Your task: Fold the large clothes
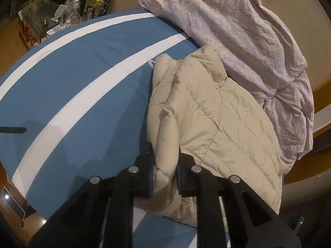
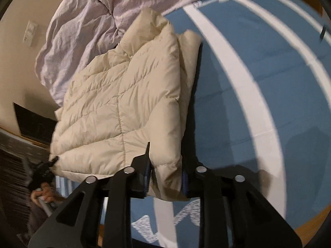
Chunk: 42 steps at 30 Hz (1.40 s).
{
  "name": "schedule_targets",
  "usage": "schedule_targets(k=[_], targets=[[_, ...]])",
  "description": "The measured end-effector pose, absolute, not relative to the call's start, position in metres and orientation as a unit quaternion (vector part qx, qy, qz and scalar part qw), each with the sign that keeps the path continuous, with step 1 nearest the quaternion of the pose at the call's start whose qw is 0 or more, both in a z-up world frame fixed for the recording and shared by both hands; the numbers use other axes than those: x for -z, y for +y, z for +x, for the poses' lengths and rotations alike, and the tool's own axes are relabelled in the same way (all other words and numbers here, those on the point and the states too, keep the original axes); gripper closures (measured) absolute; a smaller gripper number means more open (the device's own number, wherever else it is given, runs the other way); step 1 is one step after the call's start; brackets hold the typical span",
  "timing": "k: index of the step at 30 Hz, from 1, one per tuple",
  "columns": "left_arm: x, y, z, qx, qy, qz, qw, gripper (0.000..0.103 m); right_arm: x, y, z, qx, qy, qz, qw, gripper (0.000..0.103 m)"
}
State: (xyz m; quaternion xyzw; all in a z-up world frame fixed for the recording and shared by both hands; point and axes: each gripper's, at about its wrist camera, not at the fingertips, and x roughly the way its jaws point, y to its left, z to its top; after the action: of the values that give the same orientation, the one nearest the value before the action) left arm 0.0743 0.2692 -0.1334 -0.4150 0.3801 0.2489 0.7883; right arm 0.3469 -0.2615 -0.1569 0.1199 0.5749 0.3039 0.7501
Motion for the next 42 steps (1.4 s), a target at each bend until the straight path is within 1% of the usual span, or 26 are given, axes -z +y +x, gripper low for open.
schedule_targets(k=[1,3,6,7,9,12,17,19,21,22,24,27,30,33,37,42], targets=[[0.134,0.269,0.075,-0.252,0.382,-0.414,0.787,0.079,0.147,-0.263,0.347,-0.295,0.563,0.108,0.765,0.073],[0.137,0.272,0.078,-0.258,0.387,-0.417,0.781,0.067,0.136,-0.268,0.345,-0.29,0.542,0.099,0.782,0.07],[0.141,0.275,0.081,-0.261,0.394,-0.42,0.775,0.056,0.117,-0.27,0.346,-0.29,0.516,0.093,0.8,0.07],[0.142,0.277,0.082,-0.261,0.395,-0.421,0.774,0.054,0.112,-0.269,0.346,-0.295,0.511,0.093,0.802,0.07],[0.144,0.279,0.083,-0.263,0.398,-0.421,0.772,0.047,0.108,-0.262,0.344,-0.31,0.507,0.088,0.799,0.07],[0.146,0.281,0.086,-0.265,0.4,-0.422,0.769,0.04,0.11,-0.247,0.338,-0.336,0.511,0.074,0.788,0.07],[0.15,0.281,0.09,-0.266,0.404,-0.423,0.766,0.038,0.125,-0.222,0.327,-0.351,0.529,0.038,0.771,0.07],[0.15,0.28,0.091,-0.267,0.402,-0.424,0.766,0.039,0.139,-0.215,0.325,-0.34,0.546,0.015,0.766,0.07],[0.15,0.279,0.091,-0.259,0.397,-0.428,0.77,0.053,0.15,-0.21,0.325,-0.334,0.556,0.005,0.761,0.07],[0.149,0.277,0.092,-0.257,0.395,-0.427,0.771,0.056,0.154,-0.209,0.324,-0.332,0.557,0.003,0.761,0.07],[0.146,0.274,0.093,-0.254,0.391,-0.422,0.777,0.072,0.157,-0.207,0.324,-0.329,0.558,0.0,0.762,0.07],[0.138,0.271,0.093,-0.244,0.382,-0.421,0.786,0.085,0.159,-0.204,0.323,-0.326,0.559,-0.006,0.763,0.07],[0.122,0.266,0.094,-0.234,0.368,-0.414,0.799,0.089,0.162,-0.205,0.323,-0.324,0.561,-0.004,0.762,0.07],[0.102,0.261,0.096,-0.219,0.348,-0.412,0.813,0.09,0.163,-0.206,0.323,-0.324,0.563,0.003,0.76,0.07],[0.069,0.249,0.101,-0.189,0.319,-0.41,0.833,0.091,0.163,-0.206,0.323,-0.323,0.564,0.005,0.76,0.07],[0.025,0.217,0.117,-0.137,0.29,-0.399,0.859,0.091,0.164,-0.207,0.324,-0.324,0.565,0.009,0.759,0.07]])
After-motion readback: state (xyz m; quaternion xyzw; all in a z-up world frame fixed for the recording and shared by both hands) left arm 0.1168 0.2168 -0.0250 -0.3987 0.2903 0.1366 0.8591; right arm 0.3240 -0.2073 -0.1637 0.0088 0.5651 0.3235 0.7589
